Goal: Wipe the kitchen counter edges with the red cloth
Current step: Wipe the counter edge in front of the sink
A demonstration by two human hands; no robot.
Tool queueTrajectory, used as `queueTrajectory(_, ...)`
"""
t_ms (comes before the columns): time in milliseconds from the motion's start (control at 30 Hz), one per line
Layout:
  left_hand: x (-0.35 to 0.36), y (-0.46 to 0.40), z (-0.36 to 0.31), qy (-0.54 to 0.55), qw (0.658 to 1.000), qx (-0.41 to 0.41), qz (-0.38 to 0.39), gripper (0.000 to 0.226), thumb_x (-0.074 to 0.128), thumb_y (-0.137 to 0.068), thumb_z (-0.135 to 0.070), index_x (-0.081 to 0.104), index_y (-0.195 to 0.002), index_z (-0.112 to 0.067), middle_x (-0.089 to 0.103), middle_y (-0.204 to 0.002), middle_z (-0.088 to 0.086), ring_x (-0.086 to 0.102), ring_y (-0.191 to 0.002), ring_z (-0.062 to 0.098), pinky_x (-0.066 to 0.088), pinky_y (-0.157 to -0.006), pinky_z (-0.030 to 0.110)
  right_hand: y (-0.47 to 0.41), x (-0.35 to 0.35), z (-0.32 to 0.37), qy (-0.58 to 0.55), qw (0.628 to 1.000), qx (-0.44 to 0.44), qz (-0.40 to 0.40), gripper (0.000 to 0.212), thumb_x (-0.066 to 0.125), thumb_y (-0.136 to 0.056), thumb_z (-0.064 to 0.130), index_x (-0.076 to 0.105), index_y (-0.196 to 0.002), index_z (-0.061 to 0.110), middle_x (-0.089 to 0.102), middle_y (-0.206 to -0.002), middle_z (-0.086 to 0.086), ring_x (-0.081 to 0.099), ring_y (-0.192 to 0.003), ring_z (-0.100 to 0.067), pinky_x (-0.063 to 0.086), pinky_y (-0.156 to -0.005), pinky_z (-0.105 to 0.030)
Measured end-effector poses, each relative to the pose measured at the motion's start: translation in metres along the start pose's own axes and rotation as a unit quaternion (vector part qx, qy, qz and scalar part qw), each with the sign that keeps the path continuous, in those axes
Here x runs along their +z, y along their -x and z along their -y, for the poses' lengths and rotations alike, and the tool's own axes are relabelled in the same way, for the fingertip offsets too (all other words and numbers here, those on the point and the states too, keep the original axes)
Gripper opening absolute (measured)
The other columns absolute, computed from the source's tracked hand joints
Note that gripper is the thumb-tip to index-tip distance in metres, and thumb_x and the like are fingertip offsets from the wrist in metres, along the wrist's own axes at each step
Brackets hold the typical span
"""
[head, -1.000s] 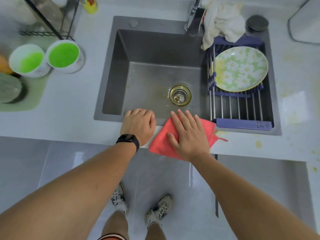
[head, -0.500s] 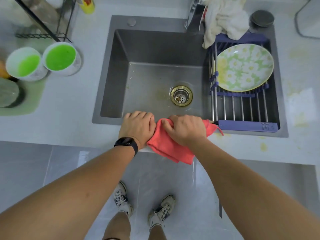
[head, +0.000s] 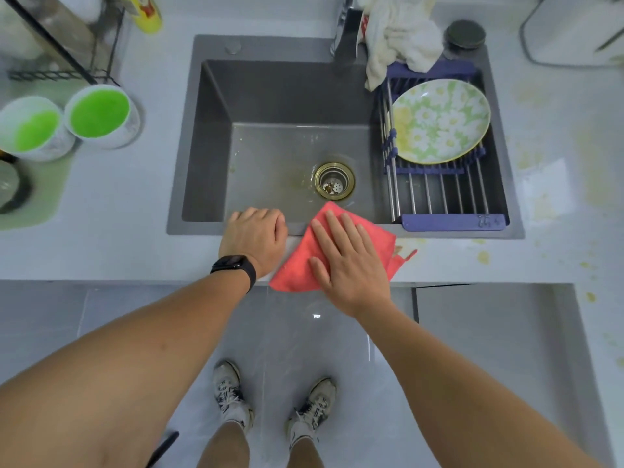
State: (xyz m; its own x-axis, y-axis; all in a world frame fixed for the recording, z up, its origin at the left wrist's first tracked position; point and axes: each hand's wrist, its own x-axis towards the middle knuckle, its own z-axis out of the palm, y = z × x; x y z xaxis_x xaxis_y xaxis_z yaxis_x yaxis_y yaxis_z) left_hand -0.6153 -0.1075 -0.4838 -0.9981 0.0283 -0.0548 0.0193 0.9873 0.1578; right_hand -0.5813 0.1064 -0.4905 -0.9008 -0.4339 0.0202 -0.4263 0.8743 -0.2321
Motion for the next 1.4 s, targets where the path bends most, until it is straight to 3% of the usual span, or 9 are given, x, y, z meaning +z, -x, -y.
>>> queueTrajectory(200, 0.003, -0.002, 0.001, -0.005, 1.000, -0.002, -0.013, 0.036, 0.028, -0.099, -0.034, 0.061, -0.086, -0.024, 0.068, -0.082, -0.005, 0.059, -0.084, 0.025, 0.039, -0.077, 0.040, -0.020, -0.003, 0.002, 0.010, 0.999, 0.040, -0.012, 0.060, 0.043, -0.101, 0.052, 0.049, -0.150, 0.018, 0.057, -0.137, -0.008, 0.049, -0.132, -0.032, 0.026, -0.122, -0.047)
queueTrajectory(300, 0.004, -0.002, 0.002, -0.010, 1.000, 0.001, -0.011, 0.036, 0.030, -0.098, -0.035, 0.061, -0.084, -0.023, 0.067, -0.080, -0.005, 0.059, -0.082, 0.025, 0.039, -0.075, 0.040, -0.044, -0.009, 0.001, 0.041, 0.998, 0.056, 0.012, 0.041, 0.037, -0.103, 0.052, 0.063, -0.115, 0.022, 0.061, -0.100, -0.002, 0.056, -0.093, -0.031, 0.039, -0.091, -0.046)
queueTrajectory(533, 0.004, -0.003, 0.004, -0.007, 1.000, 0.010, -0.011, 0.038, 0.026, -0.100, -0.037, 0.058, -0.084, -0.024, 0.065, -0.079, -0.005, 0.058, -0.082, 0.024, 0.037, -0.074, 0.040, -0.079, -0.019, -0.008, 0.038, 0.993, 0.078, 0.079, 0.061, 0.022, -0.105, 0.059, 0.067, -0.087, 0.023, 0.071, -0.083, -0.003, 0.067, -0.077, -0.034, 0.037, -0.061, -0.036)
queueTrajectory(700, 0.003, -0.003, 0.004, -0.007, 1.000, 0.012, -0.012, 0.039, 0.026, -0.100, -0.038, 0.058, -0.084, -0.024, 0.066, -0.080, -0.005, 0.058, -0.082, 0.024, 0.037, -0.075, 0.040, -0.076, -0.016, -0.010, 0.043, 0.996, 0.058, 0.050, 0.053, 0.028, -0.106, 0.056, 0.070, -0.097, 0.025, 0.073, -0.091, -0.004, 0.068, -0.086, -0.034, 0.038, -0.064, -0.037)
queueTrajectory(800, 0.005, -0.002, 0.003, -0.001, 1.000, 0.010, -0.025, 0.037, 0.029, -0.099, -0.036, 0.060, -0.084, -0.023, 0.067, -0.081, -0.004, 0.059, -0.083, 0.026, 0.037, -0.075, 0.041, -0.054, -0.011, -0.017, 0.015, 1.000, -0.015, 0.007, 0.048, 0.035, -0.107, 0.050, 0.060, -0.140, 0.026, 0.065, -0.136, 0.001, 0.059, -0.123, -0.025, 0.044, -0.098, -0.041)
queueTrajectory(900, 0.005, -0.002, 0.003, 0.004, 1.000, 0.008, -0.021, 0.035, 0.029, -0.099, -0.034, 0.060, -0.087, -0.023, 0.069, -0.084, -0.003, 0.059, -0.085, 0.027, 0.039, -0.078, 0.042, -0.030, -0.008, -0.025, 0.024, 0.999, -0.041, -0.004, 0.058, 0.035, -0.107, 0.049, 0.040, -0.158, 0.023, 0.043, -0.161, -0.003, 0.039, -0.147, -0.029, 0.024, -0.124, -0.047)
queueTrajectory(1067, 0.005, 0.003, 0.002, 0.018, 1.000, 0.003, -0.024, 0.036, 0.028, -0.100, -0.033, 0.060, -0.087, -0.022, 0.068, -0.084, -0.001, 0.057, -0.082, 0.029, 0.040, -0.077, 0.042, 0.005, -0.014, -0.042, 0.072, 0.995, -0.063, 0.011, 0.063, 0.036, -0.106, 0.051, 0.030, -0.163, 0.024, 0.022, -0.171, -0.005, 0.017, -0.159, -0.031, 0.011, -0.127, -0.056)
queueTrajectory(1233, 0.006, 0.002, 0.001, 0.018, 0.999, 0.002, -0.032, 0.033, 0.030, -0.100, -0.032, 0.056, -0.083, -0.021, 0.065, -0.080, 0.000, 0.053, -0.077, 0.028, 0.039, -0.075, 0.041, 0.000, -0.020, -0.057, 0.072, 0.993, -0.081, 0.038, 0.063, 0.036, -0.106, 0.053, 0.029, -0.163, 0.026, 0.030, -0.168, -0.004, 0.024, -0.156, -0.029, 0.014, -0.127, -0.053)
queueTrajectory(1400, 0.006, 0.003, 0.000, 0.014, 0.999, -0.001, -0.041, 0.033, 0.030, -0.099, -0.033, 0.055, -0.080, -0.021, 0.064, -0.077, -0.001, 0.051, -0.074, 0.027, 0.037, -0.073, 0.041, -0.022, -0.021, -0.055, 0.039, 0.998, -0.045, 0.030, 0.055, 0.030, -0.109, 0.051, 0.045, -0.153, 0.023, 0.060, -0.123, -0.003, 0.056, -0.108, -0.028, 0.040, -0.103, -0.045)
